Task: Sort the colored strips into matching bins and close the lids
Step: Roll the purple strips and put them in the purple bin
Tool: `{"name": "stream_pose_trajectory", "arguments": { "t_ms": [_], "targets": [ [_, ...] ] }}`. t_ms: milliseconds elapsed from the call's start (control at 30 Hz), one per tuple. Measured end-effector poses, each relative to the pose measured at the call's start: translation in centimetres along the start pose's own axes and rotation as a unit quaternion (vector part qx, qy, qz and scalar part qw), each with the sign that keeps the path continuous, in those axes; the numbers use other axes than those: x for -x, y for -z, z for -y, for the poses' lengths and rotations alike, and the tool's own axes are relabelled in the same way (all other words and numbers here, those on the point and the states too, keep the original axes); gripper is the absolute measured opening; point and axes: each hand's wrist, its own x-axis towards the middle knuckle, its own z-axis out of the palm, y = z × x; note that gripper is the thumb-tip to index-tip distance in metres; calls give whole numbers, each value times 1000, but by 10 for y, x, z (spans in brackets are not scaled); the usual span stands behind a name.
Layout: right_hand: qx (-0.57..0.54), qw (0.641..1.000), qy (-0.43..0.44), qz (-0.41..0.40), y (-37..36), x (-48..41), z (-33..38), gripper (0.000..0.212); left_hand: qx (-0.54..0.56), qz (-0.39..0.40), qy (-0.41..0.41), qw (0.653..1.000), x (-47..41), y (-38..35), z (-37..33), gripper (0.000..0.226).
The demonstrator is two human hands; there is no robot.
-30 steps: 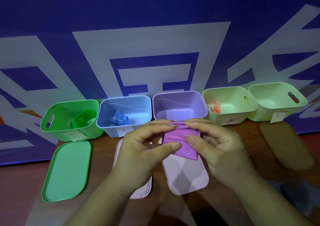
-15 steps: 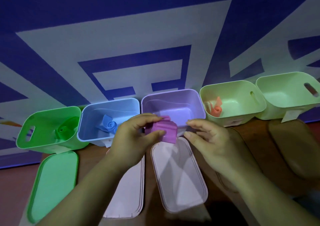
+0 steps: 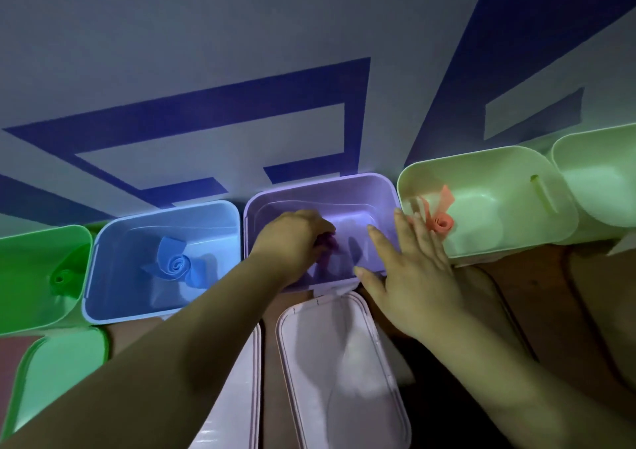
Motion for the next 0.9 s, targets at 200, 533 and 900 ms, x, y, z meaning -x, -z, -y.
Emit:
{"name": "stream_pose_trajectory", "arguments": {
  "t_ms": [200, 533, 900],
  "targets": [
    [-5, 999, 11, -37, -13, 1, -6, 70, -66, 83, -17, 994, -28, -32, 13, 22],
    [-13, 999, 13, -40, -12, 1, -6, 70, -44, 115, 32, 992, -10, -29, 10, 56],
    [-10, 999, 13, 31, 31, 34, 6, 73, 4, -15, 79, 997, 79, 10, -20, 61]
  ]
}}
